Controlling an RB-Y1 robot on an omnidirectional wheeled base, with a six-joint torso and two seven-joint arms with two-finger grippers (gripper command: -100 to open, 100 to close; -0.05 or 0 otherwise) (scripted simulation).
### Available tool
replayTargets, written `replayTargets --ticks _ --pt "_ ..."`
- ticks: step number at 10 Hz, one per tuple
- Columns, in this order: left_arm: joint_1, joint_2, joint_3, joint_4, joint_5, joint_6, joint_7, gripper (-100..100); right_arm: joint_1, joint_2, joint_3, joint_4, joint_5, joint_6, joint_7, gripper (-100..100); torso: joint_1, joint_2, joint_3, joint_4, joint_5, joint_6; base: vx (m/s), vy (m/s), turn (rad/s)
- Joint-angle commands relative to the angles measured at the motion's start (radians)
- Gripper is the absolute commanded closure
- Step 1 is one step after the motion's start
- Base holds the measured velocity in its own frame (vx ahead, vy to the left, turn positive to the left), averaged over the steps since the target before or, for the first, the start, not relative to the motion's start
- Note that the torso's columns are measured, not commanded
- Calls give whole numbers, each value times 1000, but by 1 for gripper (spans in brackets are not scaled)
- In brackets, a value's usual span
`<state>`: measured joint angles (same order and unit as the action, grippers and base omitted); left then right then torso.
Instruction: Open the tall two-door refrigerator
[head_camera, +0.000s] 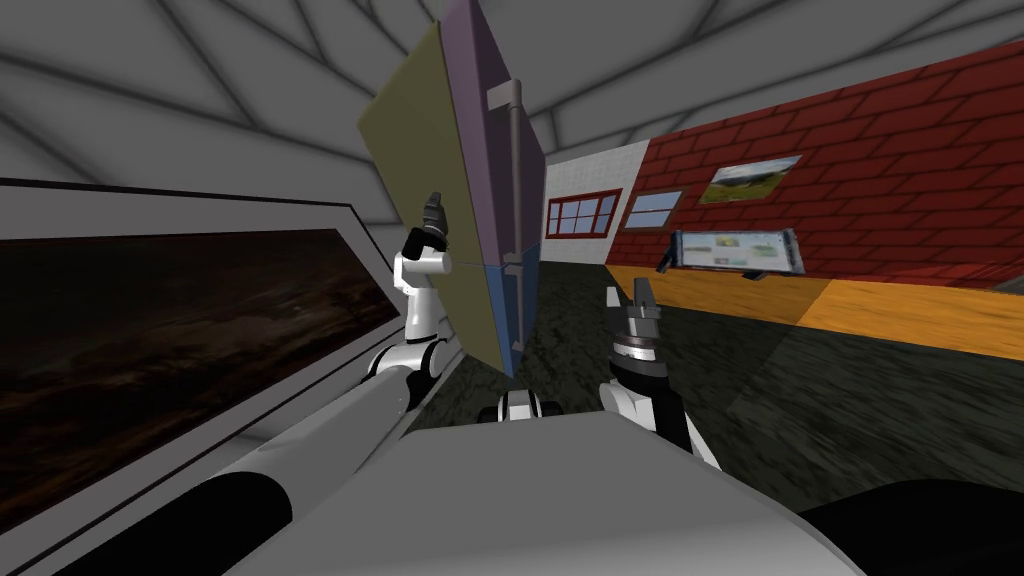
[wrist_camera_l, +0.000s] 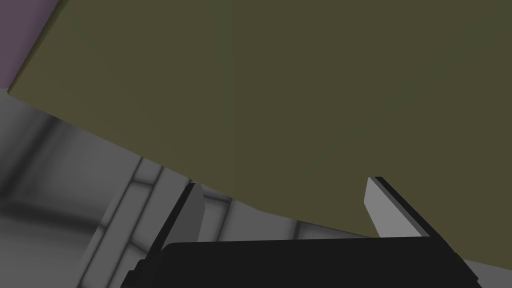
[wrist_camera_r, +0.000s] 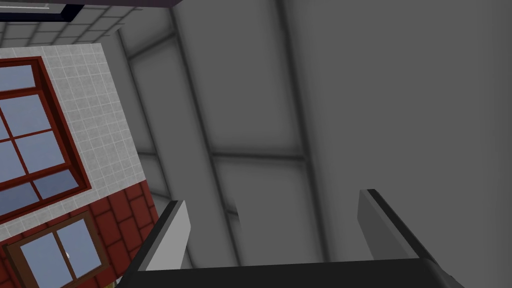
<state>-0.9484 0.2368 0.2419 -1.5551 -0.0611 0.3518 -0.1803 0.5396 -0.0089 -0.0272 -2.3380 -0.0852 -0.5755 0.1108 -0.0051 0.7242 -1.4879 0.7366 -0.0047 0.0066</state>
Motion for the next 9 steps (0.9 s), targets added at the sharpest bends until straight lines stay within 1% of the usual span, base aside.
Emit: replayTargets --ticks 1,2,4,5,6,8,9 --pt "-64 9 1 16 7 2 0 -100 0 0 0 0 0 0 0 0 -1 0 0 0 0 0 0 0 0" --pt "-97 12 15 66 12 60 -9 -100 0 0 0 0 0 0 0 0 -1 1 1 1 -1 0 -7 -7 37" --pt "-149 12 15 66 12 63 -9 -100 0 0 0 0 0 0 0 0 -1 -2 -1 -1 -1 1 -15 -10 13" --pt "-155 12 15 66 12 63 -9 -100 0 0 0 0 0 0 0 0 -1 -1 0 0 -1 1 5 2 -4" --pt "-186 15 28 111 17 123 -18 -100 0 0 0 0 0 0 0 0 -2 1 1 1 -1 1 -10 -8 40" --pt "-233 15 28 116 17 125 -18 -100 0 0 0 0 0 0 0 0 -3 -1 -1 0 -2 2 -17 -12 19" --pt "-244 15 28 116 17 125 -18 -100 0 0 0 0 0 0 0 0 -4 -1 -1 0 -3 3 0 0 0"
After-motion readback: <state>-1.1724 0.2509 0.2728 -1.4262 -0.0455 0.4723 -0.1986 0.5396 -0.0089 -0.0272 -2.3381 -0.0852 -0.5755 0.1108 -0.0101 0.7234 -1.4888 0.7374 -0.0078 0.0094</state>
